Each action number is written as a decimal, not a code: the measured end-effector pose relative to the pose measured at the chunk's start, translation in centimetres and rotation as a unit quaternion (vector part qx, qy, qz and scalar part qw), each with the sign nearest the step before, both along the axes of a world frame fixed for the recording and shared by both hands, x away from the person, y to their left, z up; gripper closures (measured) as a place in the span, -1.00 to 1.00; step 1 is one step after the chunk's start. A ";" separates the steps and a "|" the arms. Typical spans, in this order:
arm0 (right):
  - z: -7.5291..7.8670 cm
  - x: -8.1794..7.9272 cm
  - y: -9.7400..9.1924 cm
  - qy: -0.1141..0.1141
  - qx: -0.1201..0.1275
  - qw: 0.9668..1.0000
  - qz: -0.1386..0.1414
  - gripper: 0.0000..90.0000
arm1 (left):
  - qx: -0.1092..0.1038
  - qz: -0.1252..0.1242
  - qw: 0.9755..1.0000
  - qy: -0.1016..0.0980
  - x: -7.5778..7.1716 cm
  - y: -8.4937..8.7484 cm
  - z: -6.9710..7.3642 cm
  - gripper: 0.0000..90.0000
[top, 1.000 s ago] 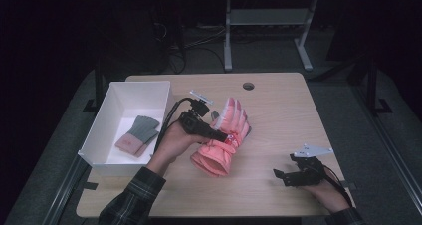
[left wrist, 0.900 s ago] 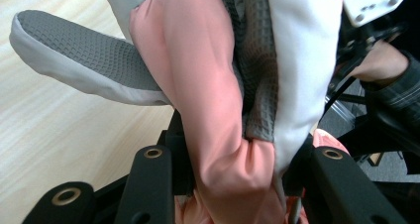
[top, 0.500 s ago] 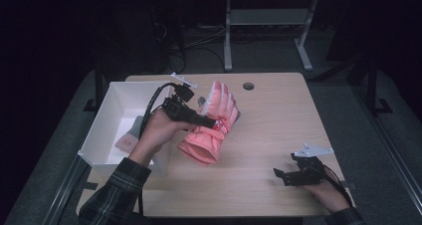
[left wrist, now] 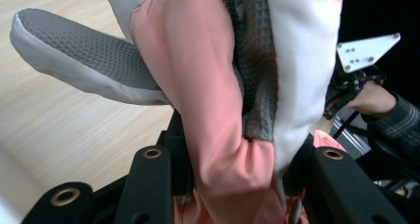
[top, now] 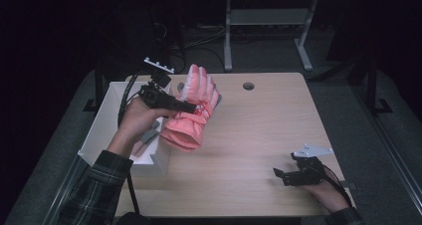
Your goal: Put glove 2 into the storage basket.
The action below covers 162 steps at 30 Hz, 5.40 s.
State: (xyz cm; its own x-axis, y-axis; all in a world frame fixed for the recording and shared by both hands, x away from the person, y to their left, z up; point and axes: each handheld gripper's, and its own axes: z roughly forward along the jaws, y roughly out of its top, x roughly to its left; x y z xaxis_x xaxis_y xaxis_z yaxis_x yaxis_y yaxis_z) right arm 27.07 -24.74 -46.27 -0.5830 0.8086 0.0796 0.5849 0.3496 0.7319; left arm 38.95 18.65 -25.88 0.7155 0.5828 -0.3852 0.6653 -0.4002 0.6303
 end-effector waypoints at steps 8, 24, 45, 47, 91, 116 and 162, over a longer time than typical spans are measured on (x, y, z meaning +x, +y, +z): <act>0.1 0.1 -0.1 -0.002 0.006 1.000 -0.002 -0.76 | -0.002 0.033 0.999 -0.007 0.1 3.4 1.4 0.32; 0.2 0.8 0.4 -0.003 0.010 1.000 0.016 -0.76 | 0.006 0.101 0.995 -0.004 0.2 11.1 0.4 0.32; 0.2 0.8 0.4 -0.001 0.008 1.000 0.018 -0.75 | 0.052 0.151 0.986 0.047 2.5 13.6 -6.6 0.32; 0.2 0.8 0.5 0.000 0.009 1.000 0.017 -0.75 | 0.059 0.153 0.985 0.053 2.7 13.5 -7.4 0.31; 0.2 0.6 0.3 -0.002 0.013 1.000 0.022 -0.75 | 0.084 0.155 0.984 0.007 2.9 12.5 -8.0 -0.65; 0.2 0.6 0.4 -0.008 0.009 1.000 0.025 -0.75 | 0.048 0.041 0.993 -0.098 -0.9 3.8 -1.1 -0.65; 0.1 0.4 0.6 -0.010 0.000 0.999 0.034 -0.74 | 0.103 -0.084 0.987 -0.086 -6.8 -10.8 -14.1 -0.65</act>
